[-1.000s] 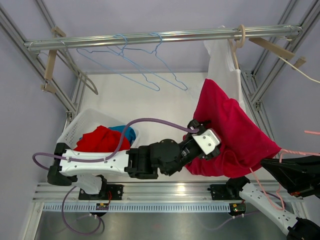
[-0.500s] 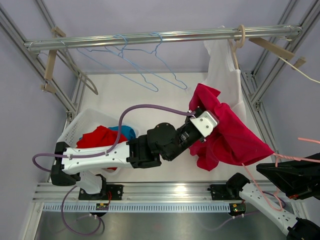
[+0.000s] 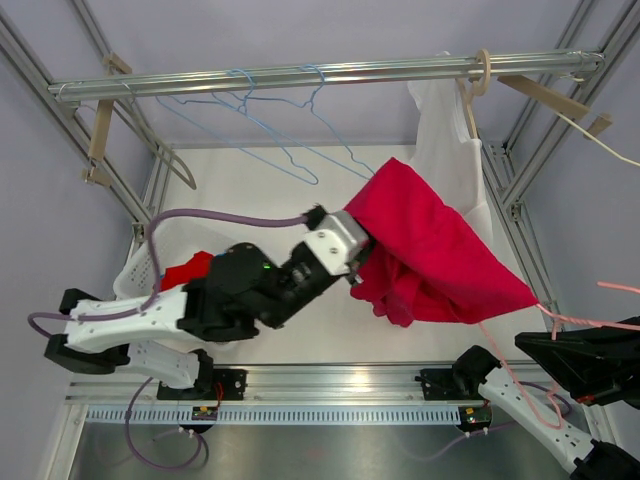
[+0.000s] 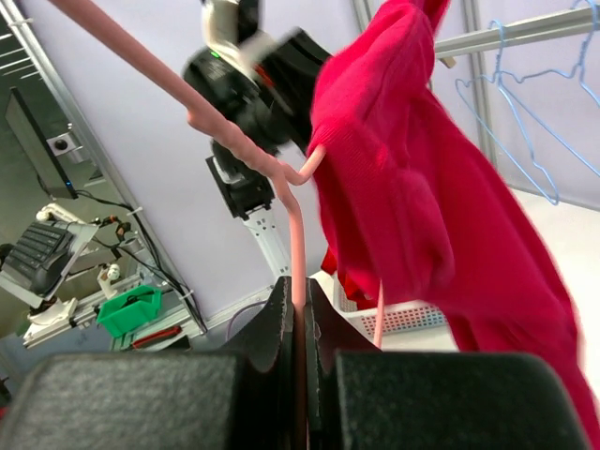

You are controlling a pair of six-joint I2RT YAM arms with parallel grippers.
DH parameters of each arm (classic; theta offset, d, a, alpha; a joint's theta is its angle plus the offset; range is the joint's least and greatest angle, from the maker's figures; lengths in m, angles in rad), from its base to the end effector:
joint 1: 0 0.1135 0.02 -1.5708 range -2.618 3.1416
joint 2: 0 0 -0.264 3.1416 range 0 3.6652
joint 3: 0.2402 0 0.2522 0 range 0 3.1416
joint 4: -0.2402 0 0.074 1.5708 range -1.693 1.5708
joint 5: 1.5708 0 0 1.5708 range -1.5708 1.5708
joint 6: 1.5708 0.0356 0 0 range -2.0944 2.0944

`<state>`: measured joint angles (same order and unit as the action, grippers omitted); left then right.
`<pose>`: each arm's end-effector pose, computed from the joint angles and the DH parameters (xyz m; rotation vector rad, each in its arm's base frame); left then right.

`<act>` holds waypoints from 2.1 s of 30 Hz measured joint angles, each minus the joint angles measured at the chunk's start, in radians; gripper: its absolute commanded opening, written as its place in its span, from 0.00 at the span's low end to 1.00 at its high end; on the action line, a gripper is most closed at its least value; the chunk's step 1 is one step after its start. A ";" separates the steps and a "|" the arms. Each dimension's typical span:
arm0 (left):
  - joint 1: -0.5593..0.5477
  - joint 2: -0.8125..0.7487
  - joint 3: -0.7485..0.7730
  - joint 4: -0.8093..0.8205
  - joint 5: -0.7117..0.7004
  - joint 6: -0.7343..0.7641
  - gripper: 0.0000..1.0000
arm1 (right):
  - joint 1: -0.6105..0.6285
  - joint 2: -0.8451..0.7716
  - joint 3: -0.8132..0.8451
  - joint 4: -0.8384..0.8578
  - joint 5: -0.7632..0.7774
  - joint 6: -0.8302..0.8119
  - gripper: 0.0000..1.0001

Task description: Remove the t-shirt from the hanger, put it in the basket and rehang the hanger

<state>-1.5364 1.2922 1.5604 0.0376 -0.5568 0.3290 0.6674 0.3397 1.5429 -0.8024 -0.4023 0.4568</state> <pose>0.0280 -0.2663 0.5215 0.7144 1.1373 -0.6747 -0.0860 -0.0501 0.4933 -0.5091 1.1910 1.2097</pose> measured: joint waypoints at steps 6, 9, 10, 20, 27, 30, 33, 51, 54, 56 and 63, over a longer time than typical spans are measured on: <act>-0.010 -0.208 0.014 -0.076 -0.024 -0.043 0.00 | 0.000 -0.107 -0.027 -0.064 0.072 0.004 0.00; -0.015 -0.288 0.037 -0.111 -0.038 -0.063 0.00 | 0.000 -0.131 -0.019 -0.098 0.122 0.003 0.00; -0.015 -0.309 0.051 -0.128 -0.052 -0.065 0.00 | 0.000 -0.132 -0.017 -0.110 0.140 0.004 0.00; -0.016 -0.445 0.227 -0.270 -0.227 -0.049 0.00 | -0.001 -0.152 -0.113 -0.207 0.298 0.002 0.00; -0.016 -0.549 0.071 -0.159 -0.431 0.146 0.00 | -0.001 -0.150 -0.120 -0.208 0.309 -0.008 0.00; -0.016 -0.600 -0.125 0.003 -0.515 0.311 0.00 | -0.001 -0.139 -0.145 -0.189 0.289 -0.009 0.00; -0.016 -0.647 -0.303 0.089 -0.581 0.402 0.00 | -0.001 -0.111 -0.176 -0.161 0.262 -0.010 0.00; -0.016 -0.850 -0.566 -0.948 -0.837 -0.881 0.00 | -0.001 0.070 -0.267 0.002 0.198 -0.031 0.00; -0.013 -0.700 -0.558 -1.174 -0.835 -1.227 0.00 | -0.001 0.083 -0.290 0.029 0.198 -0.035 0.00; -0.009 -0.670 -0.584 -1.246 -0.822 -1.329 0.00 | -0.001 0.087 -0.307 0.043 0.199 -0.039 0.00; 0.222 -0.786 -0.729 -1.210 -0.702 -1.328 0.00 | -0.001 0.103 -0.364 0.080 0.200 -0.049 0.00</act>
<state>-1.3140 0.5060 0.8314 -1.1725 -1.2587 -0.9989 0.6666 0.4431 1.1793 -0.7223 -0.2028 0.4076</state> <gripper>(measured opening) 0.022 0.055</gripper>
